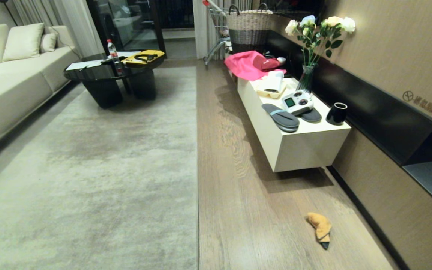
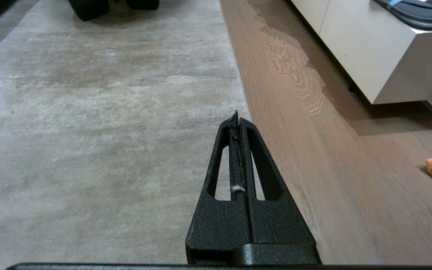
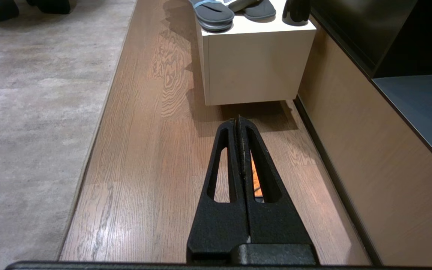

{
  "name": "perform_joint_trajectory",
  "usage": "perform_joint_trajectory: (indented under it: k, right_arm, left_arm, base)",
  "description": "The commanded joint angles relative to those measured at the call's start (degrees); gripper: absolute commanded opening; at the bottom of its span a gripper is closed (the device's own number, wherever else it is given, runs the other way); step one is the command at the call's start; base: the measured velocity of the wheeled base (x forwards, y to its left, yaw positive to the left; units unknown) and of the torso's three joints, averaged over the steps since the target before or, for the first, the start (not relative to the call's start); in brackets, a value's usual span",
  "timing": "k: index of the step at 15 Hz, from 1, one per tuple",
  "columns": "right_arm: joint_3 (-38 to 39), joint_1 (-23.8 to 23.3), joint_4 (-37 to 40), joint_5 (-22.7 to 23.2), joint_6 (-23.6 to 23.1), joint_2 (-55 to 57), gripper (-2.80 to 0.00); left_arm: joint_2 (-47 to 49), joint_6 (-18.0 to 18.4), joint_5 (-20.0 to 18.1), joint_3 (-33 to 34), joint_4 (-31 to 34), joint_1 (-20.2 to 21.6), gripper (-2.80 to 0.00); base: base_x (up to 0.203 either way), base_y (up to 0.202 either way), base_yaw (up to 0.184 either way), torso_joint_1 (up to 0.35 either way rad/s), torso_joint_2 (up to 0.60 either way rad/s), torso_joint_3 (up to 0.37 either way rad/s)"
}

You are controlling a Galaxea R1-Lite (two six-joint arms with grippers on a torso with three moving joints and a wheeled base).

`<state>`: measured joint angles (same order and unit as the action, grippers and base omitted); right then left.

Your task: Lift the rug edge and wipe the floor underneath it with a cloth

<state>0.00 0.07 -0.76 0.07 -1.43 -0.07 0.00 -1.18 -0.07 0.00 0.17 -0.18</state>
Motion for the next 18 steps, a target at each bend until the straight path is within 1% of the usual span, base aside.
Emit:
perform_joint_trajectory:
  k: [1, 5, 6, 12, 18]
  right_arm:
    - [0.0, 0.0, 0.0, 0.0, -0.1, 0.1, -2.80]
    - [0.0, 0.0, 0.0, 0.0, -0.2, 0.1, -2.80]
    - [0.0, 0.0, 0.0, 0.0, -0.2, 0.1, -2.80]
    - [0.0, 0.0, 0.0, 0.0, -0.2, 0.1, -2.80]
    - [0.0, 0.0, 0.0, 0.0, -0.1, 0.1, -2.80]
  left_arm:
    - [0.1, 0.0, 0.0, 0.0, 0.0, 0.0, -2.80]
    - [0.1, 0.0, 0.0, 0.0, 0.0, 0.0, -2.80]
    - [0.0, 0.0, 0.0, 0.0, 0.0, 0.0, -2.80]
    - [0.1, 0.0, 0.0, 0.0, -0.1, 0.0, -2.80]
    - [0.0, 0.0, 0.0, 0.0, 0.0, 0.0, -2.80]
  base:
    - [0.000, 0.000, 0.000, 0.000, 0.00, 0.000]
    - [0.000, 0.000, 0.000, 0.000, 0.00, 0.000]
    - [0.000, 0.000, 0.000, -0.017, -0.13, -0.172]
    - [0.000, 0.000, 0.000, -0.008, -0.37, -0.379]
    - [0.000, 0.000, 0.000, 0.063, -0.45, -0.389]
